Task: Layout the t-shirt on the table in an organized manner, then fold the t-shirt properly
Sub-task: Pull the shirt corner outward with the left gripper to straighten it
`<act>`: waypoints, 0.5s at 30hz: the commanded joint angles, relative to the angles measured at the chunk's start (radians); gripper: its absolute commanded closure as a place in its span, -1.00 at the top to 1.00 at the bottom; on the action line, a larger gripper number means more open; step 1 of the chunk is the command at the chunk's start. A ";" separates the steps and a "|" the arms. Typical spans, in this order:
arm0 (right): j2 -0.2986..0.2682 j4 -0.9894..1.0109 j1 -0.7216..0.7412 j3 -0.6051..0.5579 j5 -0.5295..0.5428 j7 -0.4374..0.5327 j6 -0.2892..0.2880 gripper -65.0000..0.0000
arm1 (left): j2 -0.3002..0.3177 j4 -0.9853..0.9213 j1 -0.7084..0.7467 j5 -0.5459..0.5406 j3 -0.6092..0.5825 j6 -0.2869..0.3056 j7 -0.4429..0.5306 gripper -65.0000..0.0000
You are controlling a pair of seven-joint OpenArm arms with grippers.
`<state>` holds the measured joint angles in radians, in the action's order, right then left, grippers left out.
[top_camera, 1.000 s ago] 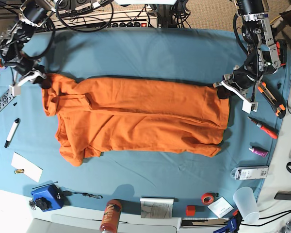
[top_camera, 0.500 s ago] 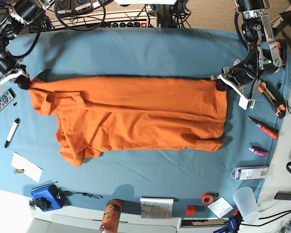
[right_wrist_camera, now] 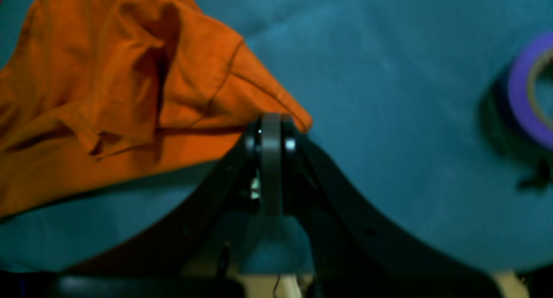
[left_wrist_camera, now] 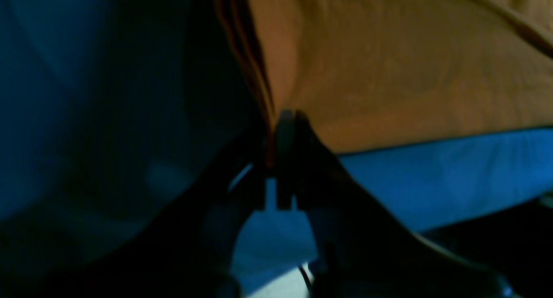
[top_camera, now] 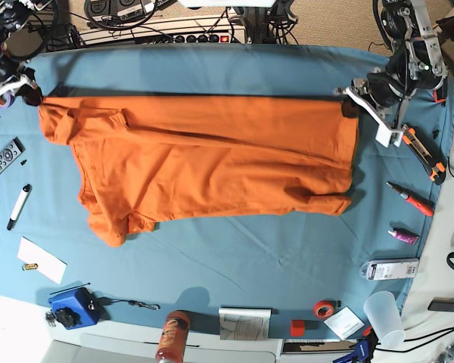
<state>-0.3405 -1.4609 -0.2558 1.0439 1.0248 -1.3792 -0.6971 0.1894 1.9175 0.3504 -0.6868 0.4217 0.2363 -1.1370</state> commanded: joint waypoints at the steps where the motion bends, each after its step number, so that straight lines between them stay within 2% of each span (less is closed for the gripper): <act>1: -0.028 -0.019 -0.014 0.025 0.033 0.006 -0.001 -1.00 | 0.010 0.016 0.009 -0.017 0.006 0.002 0.003 -1.00; 5: -0.028 -0.019 -0.064 0.063 0.094 -0.017 -0.001 -1.00 | 0.011 0.016 0.033 0.003 0.006 0.001 0.003 -1.00; 8: -0.027 -0.019 -0.097 0.063 0.093 -0.017 -0.001 -1.00 | 0.010 0.016 0.046 0.046 0.008 0.001 0.005 -1.00; 13: -0.028 -0.018 -0.090 0.063 0.093 -0.017 -0.001 -1.00 | 0.010 0.016 0.049 0.051 0.008 0.002 0.010 -1.00; 14: -0.028 -0.018 -0.091 0.063 0.093 -0.017 -0.001 -1.00 | 0.010 0.016 0.049 0.051 0.008 0.002 0.009 -0.85; 15: -0.029 -0.018 -0.090 0.063 0.094 -0.017 -0.001 -0.92 | 0.010 0.016 0.049 0.051 0.008 0.002 0.007 -0.64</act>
<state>-0.3408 -1.4612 -0.3439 1.0977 1.1004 -1.4136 -0.6971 0.1890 1.9182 0.3988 -0.6518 0.4221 0.2378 -1.1282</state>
